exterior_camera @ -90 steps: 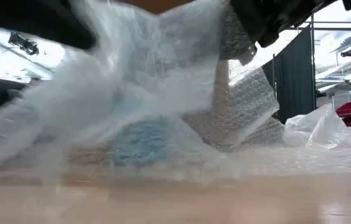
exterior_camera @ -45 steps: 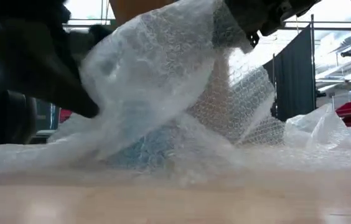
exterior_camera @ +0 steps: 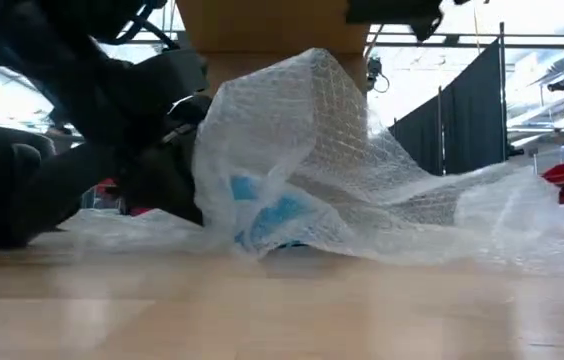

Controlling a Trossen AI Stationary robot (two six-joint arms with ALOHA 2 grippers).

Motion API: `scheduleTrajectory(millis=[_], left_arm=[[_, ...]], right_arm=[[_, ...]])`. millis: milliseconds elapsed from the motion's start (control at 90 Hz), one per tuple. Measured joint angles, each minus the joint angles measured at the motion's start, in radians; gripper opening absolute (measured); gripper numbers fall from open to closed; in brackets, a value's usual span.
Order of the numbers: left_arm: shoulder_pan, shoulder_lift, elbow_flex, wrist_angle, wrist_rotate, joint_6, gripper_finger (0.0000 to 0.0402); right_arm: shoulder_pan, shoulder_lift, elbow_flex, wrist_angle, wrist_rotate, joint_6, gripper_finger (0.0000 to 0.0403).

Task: Wrap mug
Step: Wrap the black mug with the bubble wrap

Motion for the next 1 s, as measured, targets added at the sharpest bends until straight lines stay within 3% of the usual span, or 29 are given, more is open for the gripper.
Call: scheduleTrajectory(millis=[78, 233, 533, 756, 1000], left_arm=[[0.0, 0.0, 0.033, -0.01, 0.045, -0.113, 0.0], [0.011, 0.0, 0.134, -0.037, 0.228, -0.372, 0.0], [0.02, -0.002, 0.283, -0.071, 0.679, -0.684, 0.0], [0.027, -0.002, 0.283, -0.173, 0.699, -0.716, 0.0], [0.045, -0.074, 0.283, -0.196, 0.676, -0.72, 0.0]], right_arm=[[0.024, -0.065, 0.0, -0.046, -0.032, 0.03, 0.0093], [0.061, -0.104, 0.0, -0.072, -0.241, 0.167, 0.0093], [0.194, 0.046, 0.0, -0.358, -0.344, 0.714, 0.0093], [0.242, 0.237, 0.0, -0.525, -0.348, 0.992, 0.0093], [0.255, 0.356, 0.005, -0.479, -0.577, 1.123, 0.0093]])
